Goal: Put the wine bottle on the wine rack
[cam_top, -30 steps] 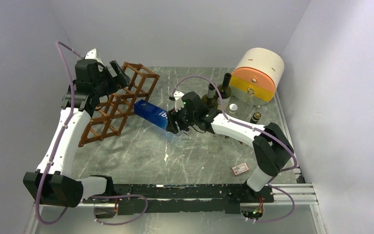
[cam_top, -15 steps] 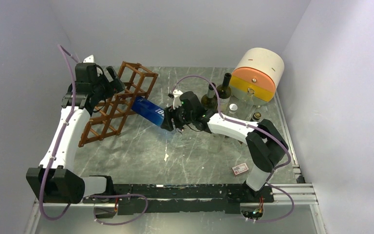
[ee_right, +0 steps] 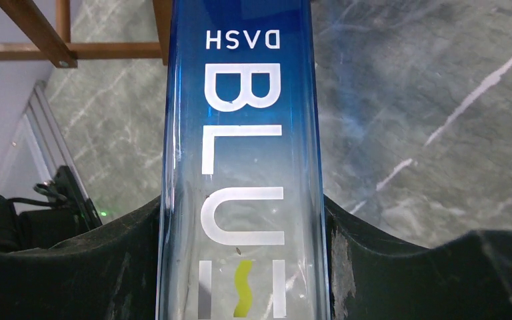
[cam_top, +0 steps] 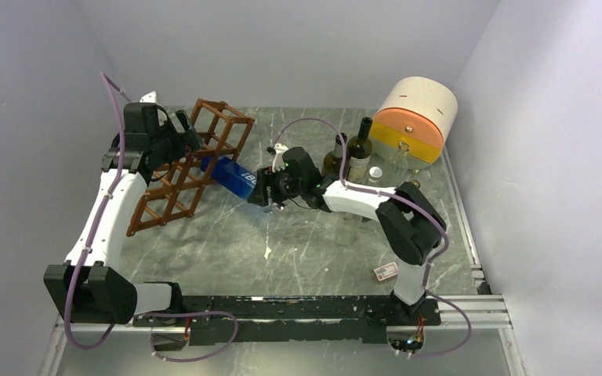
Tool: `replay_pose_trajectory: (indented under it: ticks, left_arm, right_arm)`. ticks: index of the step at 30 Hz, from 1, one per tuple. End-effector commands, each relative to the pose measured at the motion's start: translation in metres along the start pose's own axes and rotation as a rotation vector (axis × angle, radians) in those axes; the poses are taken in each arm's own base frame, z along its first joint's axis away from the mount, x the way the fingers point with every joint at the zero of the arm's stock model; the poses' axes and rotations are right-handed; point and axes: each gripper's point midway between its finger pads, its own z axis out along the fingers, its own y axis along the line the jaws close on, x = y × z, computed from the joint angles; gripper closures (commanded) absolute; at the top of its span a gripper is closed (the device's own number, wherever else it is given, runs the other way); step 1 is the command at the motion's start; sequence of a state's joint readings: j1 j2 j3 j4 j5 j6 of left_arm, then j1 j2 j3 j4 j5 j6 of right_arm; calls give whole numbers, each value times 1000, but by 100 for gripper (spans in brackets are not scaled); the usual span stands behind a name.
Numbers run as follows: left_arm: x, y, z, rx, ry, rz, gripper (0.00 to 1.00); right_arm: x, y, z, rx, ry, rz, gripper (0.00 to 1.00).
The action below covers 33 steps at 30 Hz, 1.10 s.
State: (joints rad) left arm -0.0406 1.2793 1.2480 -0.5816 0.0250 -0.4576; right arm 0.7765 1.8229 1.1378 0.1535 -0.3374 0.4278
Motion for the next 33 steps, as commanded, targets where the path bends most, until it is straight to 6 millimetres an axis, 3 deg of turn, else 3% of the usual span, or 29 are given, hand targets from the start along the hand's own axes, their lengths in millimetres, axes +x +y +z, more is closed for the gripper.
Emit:
replay_pose_trajectory:
  ticks: [1, 10, 17, 33]
  left_arm:
    - [9, 4, 2, 9, 41, 15, 3]
    - [11, 4, 1, 12, 52, 27, 3]
    - [12, 1, 2, 28, 64, 30, 3]
    - [7, -1, -1, 31, 54, 40, 3]
  right_arm:
    - [-97, 64, -3, -232, -308, -34, 100]
    - [-110, 63, 24, -268, -338, 37, 100]
    - [-103, 62, 40, -265, -306, 36, 100]
    - [-97, 43, 38, 26, -362, -40, 99]
